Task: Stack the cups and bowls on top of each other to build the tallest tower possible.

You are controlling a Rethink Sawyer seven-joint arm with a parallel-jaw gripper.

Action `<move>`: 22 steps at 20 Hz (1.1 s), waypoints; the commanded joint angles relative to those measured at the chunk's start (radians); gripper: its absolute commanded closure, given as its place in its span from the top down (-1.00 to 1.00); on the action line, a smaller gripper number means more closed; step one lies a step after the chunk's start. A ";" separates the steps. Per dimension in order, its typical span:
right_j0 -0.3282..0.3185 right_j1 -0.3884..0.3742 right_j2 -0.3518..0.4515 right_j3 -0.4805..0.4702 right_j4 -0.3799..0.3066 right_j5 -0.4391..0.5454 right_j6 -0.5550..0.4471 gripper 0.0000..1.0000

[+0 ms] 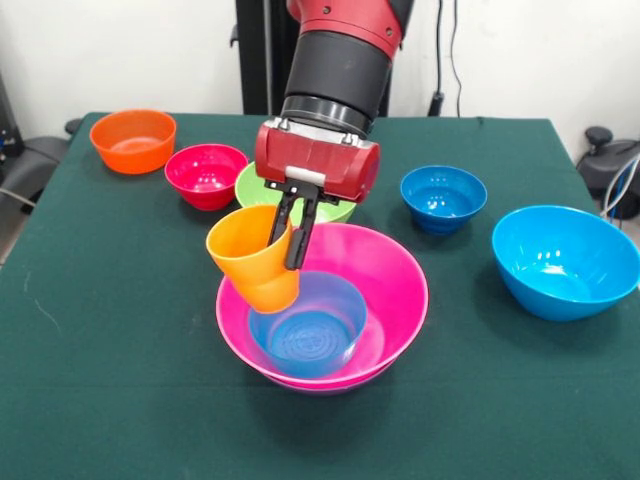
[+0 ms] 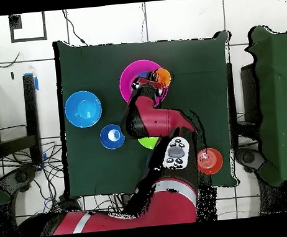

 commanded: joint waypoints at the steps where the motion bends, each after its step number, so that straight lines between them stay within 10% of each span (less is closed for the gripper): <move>1: -0.024 0.062 0.108 0.031 0.005 0.097 0.113 -1.00; 22: -0.032 0.100 0.148 0.020 0.022 0.067 0.141 -1.00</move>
